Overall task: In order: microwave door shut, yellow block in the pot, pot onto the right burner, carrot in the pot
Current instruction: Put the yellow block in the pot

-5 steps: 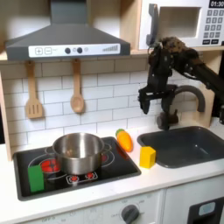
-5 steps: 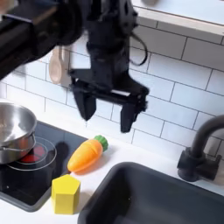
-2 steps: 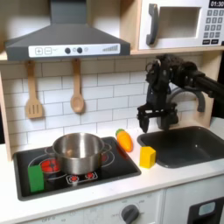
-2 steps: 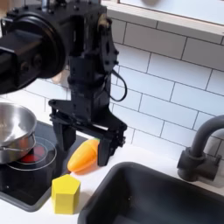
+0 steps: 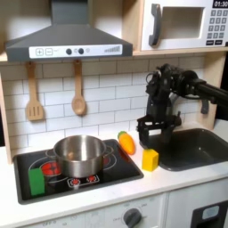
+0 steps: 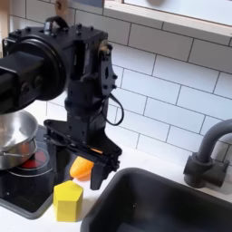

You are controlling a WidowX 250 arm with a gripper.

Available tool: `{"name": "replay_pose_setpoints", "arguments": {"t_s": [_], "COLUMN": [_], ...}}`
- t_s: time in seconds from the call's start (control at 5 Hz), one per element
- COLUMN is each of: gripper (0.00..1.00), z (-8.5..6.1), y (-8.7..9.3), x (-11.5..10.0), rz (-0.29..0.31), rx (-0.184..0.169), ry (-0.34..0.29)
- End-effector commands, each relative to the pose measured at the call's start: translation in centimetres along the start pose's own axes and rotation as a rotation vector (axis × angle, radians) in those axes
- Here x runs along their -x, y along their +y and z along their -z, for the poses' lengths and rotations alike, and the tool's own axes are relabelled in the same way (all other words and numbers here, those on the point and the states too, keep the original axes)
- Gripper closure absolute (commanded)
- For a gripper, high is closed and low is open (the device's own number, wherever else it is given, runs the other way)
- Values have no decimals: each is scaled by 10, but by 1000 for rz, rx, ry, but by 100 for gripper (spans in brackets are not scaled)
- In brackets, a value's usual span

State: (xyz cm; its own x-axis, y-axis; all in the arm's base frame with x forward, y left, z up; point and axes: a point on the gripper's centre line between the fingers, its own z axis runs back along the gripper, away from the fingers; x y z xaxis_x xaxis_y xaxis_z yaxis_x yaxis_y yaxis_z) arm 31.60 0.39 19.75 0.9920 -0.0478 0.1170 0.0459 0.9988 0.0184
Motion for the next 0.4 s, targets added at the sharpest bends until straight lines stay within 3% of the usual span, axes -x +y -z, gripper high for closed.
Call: {"name": "replay_pose_setpoints", "arguments": {"t_s": [0.0,0.2], "gripper": [0,0], "z": [13,18], "y": [4,-3], "x": [6,12], "rz": [4,18], "rx": [-4,20], "ry": [36,55]}}
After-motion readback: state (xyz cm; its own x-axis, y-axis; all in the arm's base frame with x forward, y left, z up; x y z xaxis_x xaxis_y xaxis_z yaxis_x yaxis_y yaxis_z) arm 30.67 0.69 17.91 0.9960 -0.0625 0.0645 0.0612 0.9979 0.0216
